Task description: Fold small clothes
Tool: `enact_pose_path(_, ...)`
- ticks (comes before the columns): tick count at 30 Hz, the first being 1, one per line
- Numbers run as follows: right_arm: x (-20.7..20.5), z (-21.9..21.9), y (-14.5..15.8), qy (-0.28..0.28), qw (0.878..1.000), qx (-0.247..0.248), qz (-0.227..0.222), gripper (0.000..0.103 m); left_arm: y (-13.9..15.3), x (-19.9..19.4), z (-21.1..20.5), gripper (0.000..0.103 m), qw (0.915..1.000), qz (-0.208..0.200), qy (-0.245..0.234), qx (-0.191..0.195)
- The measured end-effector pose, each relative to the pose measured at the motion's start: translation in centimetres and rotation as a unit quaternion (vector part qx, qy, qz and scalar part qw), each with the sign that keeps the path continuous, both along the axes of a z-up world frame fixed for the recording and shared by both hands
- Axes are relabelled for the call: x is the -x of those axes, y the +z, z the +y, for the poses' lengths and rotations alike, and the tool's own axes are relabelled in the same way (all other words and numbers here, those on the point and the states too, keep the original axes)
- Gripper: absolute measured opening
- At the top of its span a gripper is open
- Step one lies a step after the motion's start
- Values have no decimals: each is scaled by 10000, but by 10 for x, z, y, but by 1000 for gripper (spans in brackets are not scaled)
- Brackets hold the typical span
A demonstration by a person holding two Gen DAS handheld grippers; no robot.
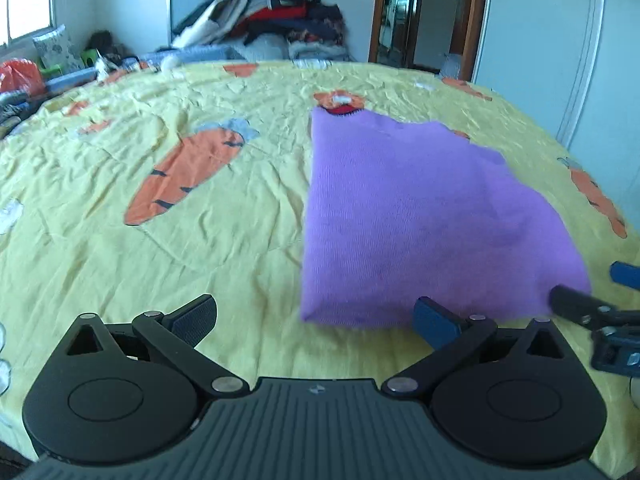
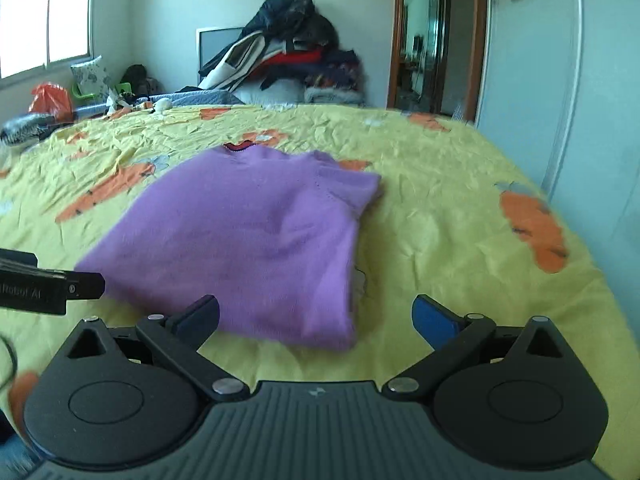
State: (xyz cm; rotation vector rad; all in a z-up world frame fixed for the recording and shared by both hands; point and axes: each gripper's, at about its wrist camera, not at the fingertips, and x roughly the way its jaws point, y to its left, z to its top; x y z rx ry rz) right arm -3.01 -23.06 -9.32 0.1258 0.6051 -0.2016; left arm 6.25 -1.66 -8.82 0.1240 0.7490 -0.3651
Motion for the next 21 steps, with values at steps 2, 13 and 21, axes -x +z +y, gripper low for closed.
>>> enact_pose_path(2,-14,1,-10,-45,9990,134,428,103,-3,-6,-7,103,9998,-5,11,-184)
enact_pose_path(13,5,10,-29,-92,9988,-16,480,103,-30,11,-9,103,9992,236,185,-253)
enact_pose_path(21,0,15,-36,-342,9993,43,167,103,-33,12,-15,103,9986,-74,498,-134)
